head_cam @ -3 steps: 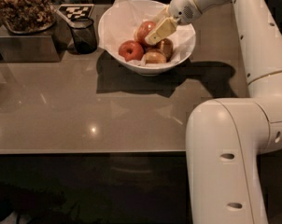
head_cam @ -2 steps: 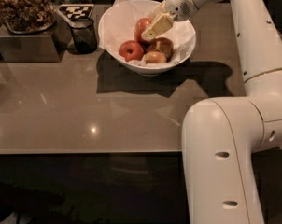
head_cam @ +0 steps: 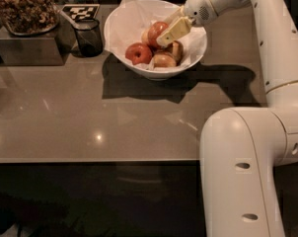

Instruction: Pick apple from white bowl

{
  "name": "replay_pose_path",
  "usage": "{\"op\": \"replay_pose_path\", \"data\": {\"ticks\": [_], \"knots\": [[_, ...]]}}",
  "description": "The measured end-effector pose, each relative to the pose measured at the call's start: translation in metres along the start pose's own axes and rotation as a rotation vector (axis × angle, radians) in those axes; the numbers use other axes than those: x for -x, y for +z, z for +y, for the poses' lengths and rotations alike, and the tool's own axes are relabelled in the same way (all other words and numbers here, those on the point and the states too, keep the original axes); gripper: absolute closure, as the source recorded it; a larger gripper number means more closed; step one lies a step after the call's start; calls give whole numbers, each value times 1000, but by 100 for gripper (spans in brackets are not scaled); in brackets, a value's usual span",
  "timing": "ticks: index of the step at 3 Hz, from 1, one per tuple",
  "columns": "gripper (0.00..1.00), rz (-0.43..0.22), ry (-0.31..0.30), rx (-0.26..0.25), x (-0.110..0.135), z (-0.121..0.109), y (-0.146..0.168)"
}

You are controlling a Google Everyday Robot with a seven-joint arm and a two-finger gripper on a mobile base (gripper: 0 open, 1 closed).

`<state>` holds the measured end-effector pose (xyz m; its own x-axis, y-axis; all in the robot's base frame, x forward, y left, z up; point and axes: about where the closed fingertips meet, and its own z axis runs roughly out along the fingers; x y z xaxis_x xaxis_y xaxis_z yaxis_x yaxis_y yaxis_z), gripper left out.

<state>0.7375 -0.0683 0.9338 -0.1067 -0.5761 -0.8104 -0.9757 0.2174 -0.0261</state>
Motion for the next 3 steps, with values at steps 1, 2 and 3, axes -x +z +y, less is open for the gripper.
{"op": "replay_pose_path", "data": {"ticks": [1,2,3], "knots": [[100,-35,16,0,6,12,-27],[100,-42,56,-19,16,34,-67],[100,-42,97,-44,18,63,-104]]}}
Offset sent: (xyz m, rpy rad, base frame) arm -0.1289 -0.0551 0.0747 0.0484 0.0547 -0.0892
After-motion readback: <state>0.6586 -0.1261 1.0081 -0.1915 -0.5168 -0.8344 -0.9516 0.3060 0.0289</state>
